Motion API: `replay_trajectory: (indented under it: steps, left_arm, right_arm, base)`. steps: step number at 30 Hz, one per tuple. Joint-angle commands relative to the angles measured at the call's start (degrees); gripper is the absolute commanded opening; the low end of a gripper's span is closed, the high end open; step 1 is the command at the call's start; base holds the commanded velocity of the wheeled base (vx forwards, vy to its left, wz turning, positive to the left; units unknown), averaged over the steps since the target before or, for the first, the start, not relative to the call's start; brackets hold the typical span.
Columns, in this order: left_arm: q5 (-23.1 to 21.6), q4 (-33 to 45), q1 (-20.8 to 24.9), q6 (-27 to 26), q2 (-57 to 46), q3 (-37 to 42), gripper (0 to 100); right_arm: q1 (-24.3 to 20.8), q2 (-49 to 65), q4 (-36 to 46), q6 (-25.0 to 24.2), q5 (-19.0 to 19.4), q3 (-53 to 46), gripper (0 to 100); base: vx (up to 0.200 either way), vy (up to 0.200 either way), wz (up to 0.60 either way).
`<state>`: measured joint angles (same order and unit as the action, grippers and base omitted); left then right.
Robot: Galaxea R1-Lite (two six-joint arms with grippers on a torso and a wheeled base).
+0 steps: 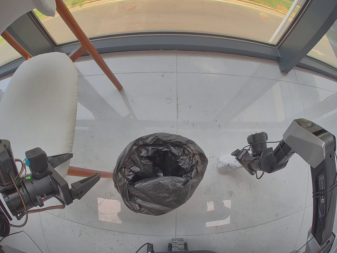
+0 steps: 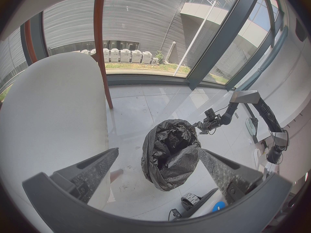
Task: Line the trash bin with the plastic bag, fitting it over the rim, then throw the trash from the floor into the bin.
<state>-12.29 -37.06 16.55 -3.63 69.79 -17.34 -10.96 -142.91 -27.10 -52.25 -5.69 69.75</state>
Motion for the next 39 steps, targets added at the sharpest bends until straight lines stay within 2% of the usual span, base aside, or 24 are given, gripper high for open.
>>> replay_trajectory:
  steps: [1,8,12,17,18,30,34,37,39]
  left_arm:
    - [-0.02,-0.03,-0.03,-0.06,0.08,0.02,100]
    - [-0.02,-0.03,-0.03,0.03,-0.09,0.64,100]
    - [-0.02,0.06,-0.03,0.03,-0.71,0.64,100]
    - [-0.02,0.15,-0.03,0.38,-0.71,0.72,100]
    - [-0.02,0.15,-0.03,0.47,-0.71,0.72,100]
    - [-0.02,0.06,-0.03,0.64,-0.8,0.64,100]
    - [-0.1,-0.03,-1.7,0.73,-2.2,0.28,100]
    - [-0.46,-0.12,-2.05,0.91,-3.79,-0.16,100]
    - [-0.54,-0.12,-2.14,0.91,-4.49,-0.07,100]
  right_arm:
    - [-1.78,0.62,0.47,0.13,-0.2,0.56,100]
    - [-1.87,-3.43,0.03,0.22,-1.16,4.34,100]
    - [-1.52,-5.36,-0.23,0.04,-3.45,5.57,100]
    - [-1.78,-6.15,-2.08,0.22,-3.62,5.83,100]
    - [-1.78,-6.24,-2.26,0.22,-3.71,5.83,0]
    - [-1.35,-2.99,-2.26,0.48,-3.62,5.04,0]
    - [-0.91,8.88,-1.46,0.48,-2.04,0.29,0]
    - [-1.08,24.87,-1.03,1.45,1.03,-6.56,0]
    - [-1.61,31.55,0.21,1.62,2.09,-9.2,0]
  base:
    - [0.0,0.0,0.0]
    - [0.0,0.0,0.0]
    - [0.0,0.0,0.0]
    - [0.0,0.0,0.0]
    - [0.0,0.0,0.0]
    - [0.0,0.0,0.0]
    - [0.0,0.0,0.0]
    - [0.0,0.0,0.0]
    - [0.0,0.0,0.0]
